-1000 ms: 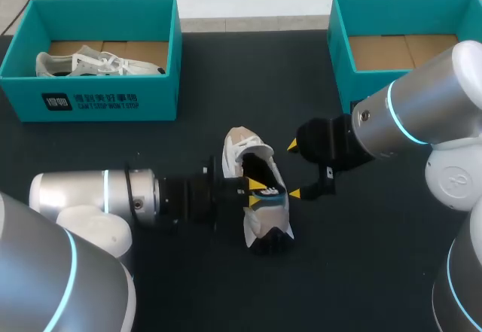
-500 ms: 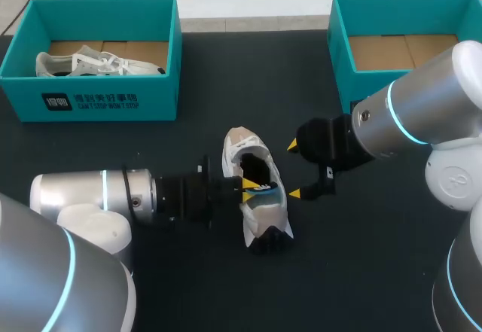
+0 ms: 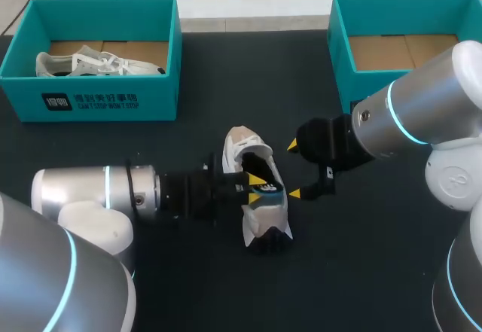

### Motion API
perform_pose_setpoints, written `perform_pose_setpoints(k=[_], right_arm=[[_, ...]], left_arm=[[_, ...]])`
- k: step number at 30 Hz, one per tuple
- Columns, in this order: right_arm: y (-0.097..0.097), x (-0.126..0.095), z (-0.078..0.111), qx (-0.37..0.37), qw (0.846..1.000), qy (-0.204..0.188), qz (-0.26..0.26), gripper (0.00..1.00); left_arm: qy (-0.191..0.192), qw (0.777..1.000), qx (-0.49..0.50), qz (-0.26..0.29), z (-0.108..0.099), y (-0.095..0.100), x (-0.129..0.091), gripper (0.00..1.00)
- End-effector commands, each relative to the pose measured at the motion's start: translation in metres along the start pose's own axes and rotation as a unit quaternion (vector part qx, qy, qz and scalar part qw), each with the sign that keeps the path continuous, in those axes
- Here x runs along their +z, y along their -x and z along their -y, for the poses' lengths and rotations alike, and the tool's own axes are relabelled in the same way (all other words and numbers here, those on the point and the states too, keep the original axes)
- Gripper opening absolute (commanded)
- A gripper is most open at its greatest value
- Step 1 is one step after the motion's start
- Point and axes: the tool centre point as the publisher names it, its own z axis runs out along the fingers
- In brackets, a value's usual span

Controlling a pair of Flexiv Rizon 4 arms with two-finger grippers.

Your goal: Take the shoe out of the shoebox, open the shoe tongue, remove and reinsert the insole, then place the shoe into the shoebox

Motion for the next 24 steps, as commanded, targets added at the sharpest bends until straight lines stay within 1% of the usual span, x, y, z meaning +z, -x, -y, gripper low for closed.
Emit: perform_pose_setpoints(k=[1, 5, 7, 12, 18, 21, 22, 23, 24], right_arm=[[-0.002, 0.0, 0.0, 0.0, 1.0, 0.001, 0.001, 1.0], [-0.002, 0.0, 0.0, 0.0, 1.0, 0.001, 0.001, 1.0], [-0.002, 0.0, 0.0, 0.0, 1.0, 0.001, 0.001, 1.0], [-0.002, 0.0, 0.0, 0.0, 1.0, 0.001, 0.001, 1.0], [-0.002, 0.0, 0.0, 0.0, 1.0, 0.001, 0.001, 1.0], [-0.002, 0.0, 0.0, 0.0, 1.0, 0.001, 0.001, 1.0], [-0.002, 0.0, 0.0, 0.0, 1.0, 0.001, 0.001, 1.0], [-0.002, 0.0, 0.0, 0.0, 1.0, 0.001, 0.001, 1.0], [-0.002, 0.0, 0.0, 0.0, 1.0, 0.001, 0.001, 1.0]], left_arm=[[0.0, 1.0, 0.001, 0.0, 0.007, -0.001, -0.005, 0.0], [-0.002, 1.0, -0.003, -0.006, 0.006, -0.004, -0.002, 0.0], [-0.012, 1.0, -0.01, -0.005, 0.003, -0.005, 0.0, 0.0], [-0.01, 1.0, -0.016, -0.005, -0.013, -0.009, 0.001, 0.0], [-0.001, 1.0, -0.026, -0.01, -0.031, -0.009, 0.0, 0.0], [-0.001, 1.0, -0.026, -0.013, -0.028, -0.008, 0.002, 0.0], [-0.001, 1.0, -0.024, -0.013, -0.026, -0.008, 0.002, 0.03], [-0.002, 1.0, -0.022, -0.012, -0.023, -0.008, 0.002, 0.23], [-0.002, 1.0, -0.019, -0.013, -0.02, -0.008, 0.003, 0.35]])
